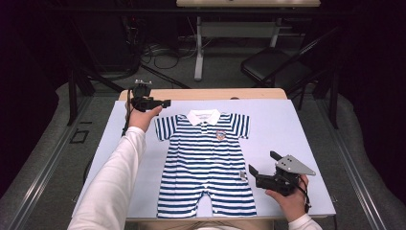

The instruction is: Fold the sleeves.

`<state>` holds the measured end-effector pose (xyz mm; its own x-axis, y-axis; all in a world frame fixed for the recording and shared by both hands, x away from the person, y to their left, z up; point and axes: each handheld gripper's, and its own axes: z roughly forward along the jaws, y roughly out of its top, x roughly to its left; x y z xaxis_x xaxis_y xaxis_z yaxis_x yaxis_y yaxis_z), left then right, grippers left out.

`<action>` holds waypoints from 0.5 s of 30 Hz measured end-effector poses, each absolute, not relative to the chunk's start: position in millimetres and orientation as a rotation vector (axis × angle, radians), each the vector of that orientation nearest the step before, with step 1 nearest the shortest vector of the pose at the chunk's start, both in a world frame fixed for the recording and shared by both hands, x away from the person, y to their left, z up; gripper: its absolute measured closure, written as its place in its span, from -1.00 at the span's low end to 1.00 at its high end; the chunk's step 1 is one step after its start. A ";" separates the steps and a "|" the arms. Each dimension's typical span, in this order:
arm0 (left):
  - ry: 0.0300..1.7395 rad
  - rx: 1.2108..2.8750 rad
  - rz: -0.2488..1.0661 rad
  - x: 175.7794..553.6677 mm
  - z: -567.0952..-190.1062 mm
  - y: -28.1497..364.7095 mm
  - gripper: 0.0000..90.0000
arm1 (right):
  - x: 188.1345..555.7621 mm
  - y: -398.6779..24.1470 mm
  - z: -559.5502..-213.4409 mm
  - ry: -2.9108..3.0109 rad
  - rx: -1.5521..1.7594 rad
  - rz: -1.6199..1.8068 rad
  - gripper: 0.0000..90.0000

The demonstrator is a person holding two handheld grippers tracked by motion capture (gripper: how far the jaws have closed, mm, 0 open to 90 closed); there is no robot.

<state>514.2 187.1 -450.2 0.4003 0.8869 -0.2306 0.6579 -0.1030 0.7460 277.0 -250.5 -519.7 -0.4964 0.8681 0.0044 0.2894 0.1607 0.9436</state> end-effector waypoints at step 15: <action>1.379 1.812 0.342 524.8 -457.2 194.2 -0.26 | 277.1 -250.1 -520.1 1.889 1.093 1.340 -0.83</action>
<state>524.8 194.2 -457.2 0.3647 0.8967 -0.2508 0.6760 -0.0698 0.7336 277.1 -250.1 -520.1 -0.5014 0.8652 0.0054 0.2913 0.1630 0.9426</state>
